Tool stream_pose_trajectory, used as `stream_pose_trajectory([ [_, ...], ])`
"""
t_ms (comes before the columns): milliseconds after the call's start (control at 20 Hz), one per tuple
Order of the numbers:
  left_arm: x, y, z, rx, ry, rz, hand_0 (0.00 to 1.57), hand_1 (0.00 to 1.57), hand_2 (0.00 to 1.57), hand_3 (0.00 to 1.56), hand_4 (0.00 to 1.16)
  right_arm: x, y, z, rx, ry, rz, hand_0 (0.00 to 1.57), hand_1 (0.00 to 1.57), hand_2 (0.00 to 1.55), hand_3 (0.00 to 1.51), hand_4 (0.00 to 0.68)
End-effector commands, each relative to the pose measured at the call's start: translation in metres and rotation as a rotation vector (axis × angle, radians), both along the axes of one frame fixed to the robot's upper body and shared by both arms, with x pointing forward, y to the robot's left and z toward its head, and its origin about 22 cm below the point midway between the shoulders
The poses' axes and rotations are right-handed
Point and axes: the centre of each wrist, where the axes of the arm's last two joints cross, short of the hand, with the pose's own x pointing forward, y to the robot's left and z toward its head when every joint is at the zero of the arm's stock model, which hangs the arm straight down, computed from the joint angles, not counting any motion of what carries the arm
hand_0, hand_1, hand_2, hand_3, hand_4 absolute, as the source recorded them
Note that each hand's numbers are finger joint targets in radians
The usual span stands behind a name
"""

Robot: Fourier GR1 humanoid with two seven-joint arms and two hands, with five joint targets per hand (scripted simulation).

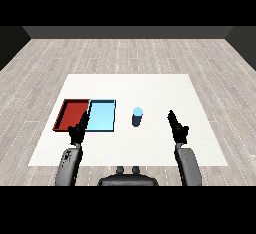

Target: Pick the blue can and put it in the blue box

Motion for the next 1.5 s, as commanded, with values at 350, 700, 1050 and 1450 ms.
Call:
stream_pose_trajectory([
  [350, 0.012, -0.017, 0.036, -0.125, -0.437, -0.038, 0.00, 0.00, 0.00, 0.00, 0.00, 0.048, 0.044, 0.038, 0.209, -0.309, 0.122, 0.00, 0.00, 0.00, 0.00, 0.000],
  [700, 0.006, -0.015, -0.005, -0.172, -0.497, -0.072, 0.00, 0.00, 0.00, 0.00, 0.00, 0.065, 0.026, 0.026, 0.224, -0.336, 0.156, 0.00, 0.00, 0.00, 0.00, 0.000],
  [1050, 0.012, -0.013, -0.006, -0.204, -0.493, -0.059, 0.00, 0.00, 0.00, 0.00, 0.00, 0.060, 0.036, 0.012, 0.223, -0.333, 0.137, 0.00, 0.00, 0.00, 0.00, 0.000],
  [1450, 0.003, 0.006, 0.024, -0.188, -0.502, -0.052, 0.00, 0.00, 0.00, 0.00, 0.00, 0.061, 0.032, 0.003, 0.270, -0.278, 0.114, 0.00, 0.00, 0.00, 0.00, 0.000],
])
